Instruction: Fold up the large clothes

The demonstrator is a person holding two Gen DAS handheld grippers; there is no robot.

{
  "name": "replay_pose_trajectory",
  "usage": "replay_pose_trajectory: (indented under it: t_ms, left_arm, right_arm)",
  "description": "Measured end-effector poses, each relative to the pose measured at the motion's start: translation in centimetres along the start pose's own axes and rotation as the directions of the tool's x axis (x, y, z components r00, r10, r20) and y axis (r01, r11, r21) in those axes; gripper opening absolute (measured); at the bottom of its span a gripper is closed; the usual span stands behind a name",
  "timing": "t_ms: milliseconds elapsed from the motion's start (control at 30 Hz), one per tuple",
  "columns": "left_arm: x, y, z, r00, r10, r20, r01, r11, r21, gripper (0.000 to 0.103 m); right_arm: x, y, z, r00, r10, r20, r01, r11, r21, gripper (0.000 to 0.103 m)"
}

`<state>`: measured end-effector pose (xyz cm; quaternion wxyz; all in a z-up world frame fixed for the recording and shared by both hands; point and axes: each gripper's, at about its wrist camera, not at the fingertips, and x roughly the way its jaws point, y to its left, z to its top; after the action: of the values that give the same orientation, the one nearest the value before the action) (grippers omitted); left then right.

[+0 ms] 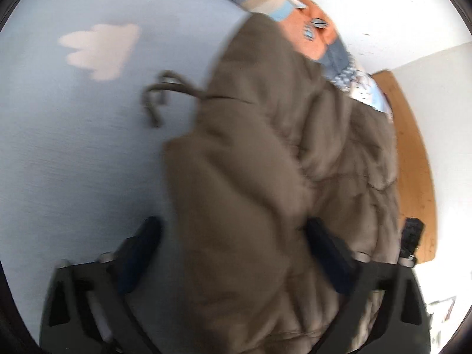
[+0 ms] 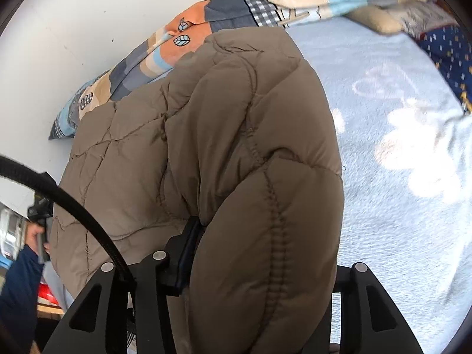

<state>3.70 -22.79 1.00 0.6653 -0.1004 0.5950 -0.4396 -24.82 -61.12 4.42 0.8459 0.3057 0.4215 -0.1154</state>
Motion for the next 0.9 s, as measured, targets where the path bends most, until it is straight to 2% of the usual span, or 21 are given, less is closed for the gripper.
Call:
replay_pose_trajectory:
  t_ms: [33,67,100,133,233,367,467,567,600,633,700,733,833,900]
  left_arm:
    - [-0.3,-1.2,-0.4,1.000,0.012,0.027,-0.012,1.000,0.013,0.050]
    - [-0.7,-1.9,-0.9,0.997,0.059,0.048,-0.061,0.998,0.033,0.046]
    - [-1.1,-3.0,-1.5,0.992,0.100,0.070,-0.105,0.993,0.058,0.037]
    - [-1.8,-4.3,-2.7,0.982,0.153,0.108,-0.162,0.984,0.072,0.034]
    - [-2.8,-5.5,-5.1,0.972,0.199,0.125,-0.206,0.977,0.052,0.031]
    - [-5.5,-7.6,-9.4,0.963,0.235,0.132,-0.247,0.966,0.078,0.030]
    - [-6.8,-7.8,-11.5,0.959,0.250,0.134,-0.264,0.960,0.096,0.030]
    - [-6.3,-6.2,-11.7,0.961,0.243,0.129,-0.251,0.967,0.047,0.034]
    - [-5.4,-6.4,-11.1,0.960,0.251,0.126,-0.258,0.965,0.046,0.043]
    - [-5.0,-6.0,-10.9,0.948,0.285,0.139,-0.291,0.956,0.027,0.053]
    - [-4.9,-5.8,-11.1,0.943,0.293,0.156,-0.298,0.954,0.011,0.059]
    - [-5.0,-5.8,-11.0,0.941,0.301,0.152,-0.304,0.953,-0.001,0.064]
    - [-7.4,-5.8,-11.9,0.935,0.301,0.189,-0.299,0.953,-0.040,0.064]
    - [-9.2,-6.6,-12.7,0.925,0.308,0.221,-0.309,0.951,-0.033,0.065]
  right_arm:
    - [0.0,-0.2,-0.1,1.000,0.011,0.001,-0.011,1.000,0.004,0.051]
    - [-0.1,-0.4,-0.2,1.000,0.015,0.000,-0.015,1.000,0.006,0.051]
    - [-0.3,-0.2,-0.2,1.000,0.008,0.003,-0.008,1.000,0.001,0.051]
    - [-0.6,-0.1,-0.4,1.000,-0.003,0.006,0.003,1.000,-0.008,0.050]
    - [-1.7,0.5,-0.9,0.999,-0.041,0.004,0.041,0.998,-0.047,0.045]
    - [-3.9,0.2,-1.9,1.000,-0.026,0.008,0.027,0.999,-0.033,0.041]
    - [-5.5,0.4,-3.5,1.000,-0.024,-0.003,0.024,0.999,-0.037,0.041]
    - [-5.7,0.3,-5.5,0.999,-0.019,-0.032,0.017,0.999,-0.038,0.041]
    - [-5.3,0.0,-6.0,0.999,-0.013,-0.043,0.012,1.000,-0.019,0.045]
    - [-5.1,-0.1,-6.1,0.999,-0.017,-0.046,0.017,1.000,-0.005,0.048]
    - [-4.6,-0.6,-6.1,0.998,-0.042,-0.055,0.043,0.999,0.025,0.062]
    - [-4.4,-0.8,-6.1,0.997,-0.039,-0.063,0.042,0.998,0.048,0.062]
    - [-5.4,-1.1,-6.2,0.997,-0.022,-0.070,0.028,0.996,0.086,0.062]
    - [-7.3,-0.9,-6.6,0.999,-0.014,-0.051,0.019,0.995,0.099,0.063]
